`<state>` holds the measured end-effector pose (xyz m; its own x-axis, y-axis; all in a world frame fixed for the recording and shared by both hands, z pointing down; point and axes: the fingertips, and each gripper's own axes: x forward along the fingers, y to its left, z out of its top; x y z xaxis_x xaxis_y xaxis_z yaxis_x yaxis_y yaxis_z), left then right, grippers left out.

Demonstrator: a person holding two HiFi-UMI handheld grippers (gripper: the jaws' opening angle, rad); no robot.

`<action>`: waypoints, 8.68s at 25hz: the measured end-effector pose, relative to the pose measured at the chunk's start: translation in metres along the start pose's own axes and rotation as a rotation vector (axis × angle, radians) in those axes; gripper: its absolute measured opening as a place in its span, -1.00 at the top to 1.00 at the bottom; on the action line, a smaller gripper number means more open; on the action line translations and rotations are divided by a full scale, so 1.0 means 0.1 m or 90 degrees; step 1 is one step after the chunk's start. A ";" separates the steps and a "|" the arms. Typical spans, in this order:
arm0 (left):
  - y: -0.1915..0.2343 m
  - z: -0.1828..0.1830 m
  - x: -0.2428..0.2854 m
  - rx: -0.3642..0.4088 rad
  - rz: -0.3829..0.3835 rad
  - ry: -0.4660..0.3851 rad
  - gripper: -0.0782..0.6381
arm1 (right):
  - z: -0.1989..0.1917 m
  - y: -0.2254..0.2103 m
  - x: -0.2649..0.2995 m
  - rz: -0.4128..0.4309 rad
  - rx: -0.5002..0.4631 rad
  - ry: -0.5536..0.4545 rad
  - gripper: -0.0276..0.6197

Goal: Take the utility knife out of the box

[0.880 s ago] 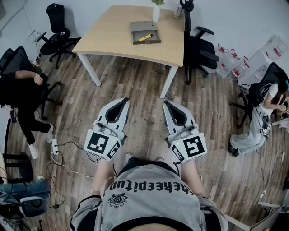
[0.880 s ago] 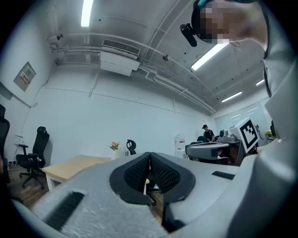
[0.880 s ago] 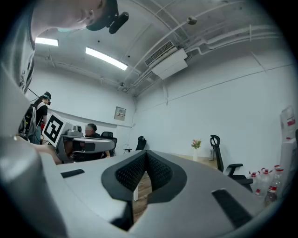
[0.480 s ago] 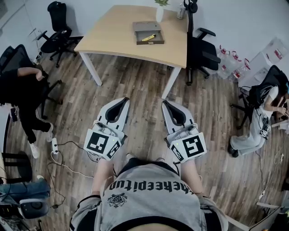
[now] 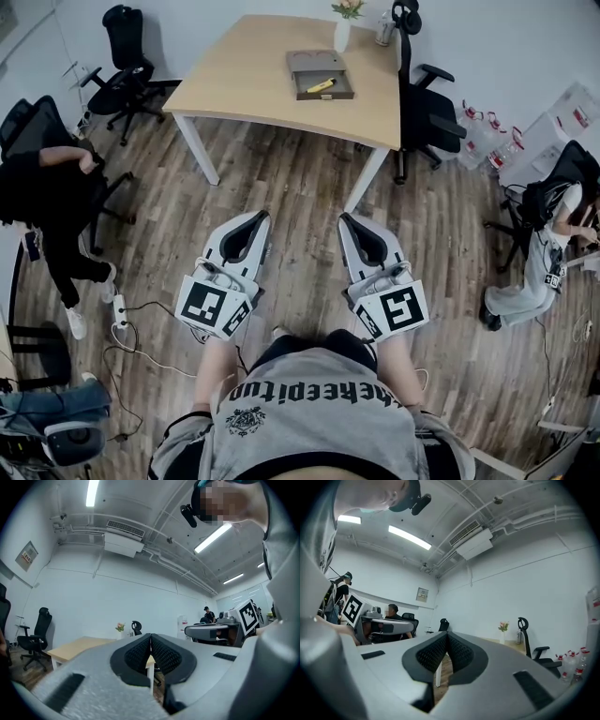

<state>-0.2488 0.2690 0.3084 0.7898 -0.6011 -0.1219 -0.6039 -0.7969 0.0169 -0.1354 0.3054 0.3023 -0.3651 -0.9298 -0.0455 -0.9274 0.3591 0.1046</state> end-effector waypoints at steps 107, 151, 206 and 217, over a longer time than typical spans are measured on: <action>2.30 -0.36 4.34 0.013 -0.157 0.000 0.73 | -0.50 -3.39 3.33 -0.117 0.038 -0.002 0.90; 2.71 -1.16 6.20 0.027 -0.007 0.140 0.73 | -1.12 -5.14 4.57 0.088 0.088 0.037 0.90; 2.98 -3.99 6.28 0.032 -0.060 0.711 0.34 | -2.27 -5.45 4.91 0.146 0.158 0.179 0.90; 2.99 -4.03 6.27 0.018 -0.047 0.722 0.40 | -2.29 -5.42 4.94 0.150 0.157 0.184 0.90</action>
<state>0.1092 -0.3702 0.6373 0.4563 -0.2718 0.8473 -0.5424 -0.8398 0.0227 0.2054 -0.3665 0.4503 -0.5642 -0.7918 0.2337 -0.8256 0.5400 -0.1635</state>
